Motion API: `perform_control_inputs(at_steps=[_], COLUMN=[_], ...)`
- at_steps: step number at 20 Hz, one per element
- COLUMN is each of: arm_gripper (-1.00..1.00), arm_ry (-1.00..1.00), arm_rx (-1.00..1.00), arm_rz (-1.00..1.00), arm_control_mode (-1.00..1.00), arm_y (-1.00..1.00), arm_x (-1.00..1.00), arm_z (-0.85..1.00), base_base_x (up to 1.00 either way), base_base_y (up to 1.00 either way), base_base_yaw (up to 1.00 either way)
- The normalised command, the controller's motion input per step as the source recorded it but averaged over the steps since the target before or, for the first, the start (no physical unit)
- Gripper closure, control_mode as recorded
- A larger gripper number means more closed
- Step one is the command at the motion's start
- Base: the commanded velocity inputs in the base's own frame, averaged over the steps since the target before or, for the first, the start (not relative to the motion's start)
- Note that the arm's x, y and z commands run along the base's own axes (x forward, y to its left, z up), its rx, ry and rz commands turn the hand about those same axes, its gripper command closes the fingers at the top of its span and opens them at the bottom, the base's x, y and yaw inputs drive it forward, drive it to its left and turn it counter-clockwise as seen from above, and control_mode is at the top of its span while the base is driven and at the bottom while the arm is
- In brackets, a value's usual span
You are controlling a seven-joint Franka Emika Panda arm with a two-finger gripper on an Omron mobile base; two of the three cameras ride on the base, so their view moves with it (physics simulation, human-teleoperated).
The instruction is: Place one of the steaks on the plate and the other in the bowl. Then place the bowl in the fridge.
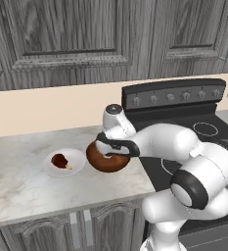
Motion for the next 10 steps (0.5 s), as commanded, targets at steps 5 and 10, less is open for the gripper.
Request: perform_control_inputs(at_steps=[5, 10], arm_gripper=[1.0, 1.0], arm_ry=[0.1, 0.03], arm_rx=[0.0, 0.0], arm_rz=[0.06, 0.05], arm_control_mode=[-1.0, -1.0], arm_y=[0.2, 0.02], arm_x=[0.0, 0.0], arm_z=[-0.46, -0.49], base_base_x=[0.0, 0.0], base_base_y=[0.0, 0.0], base_base_yaw=[0.0, 0.0])
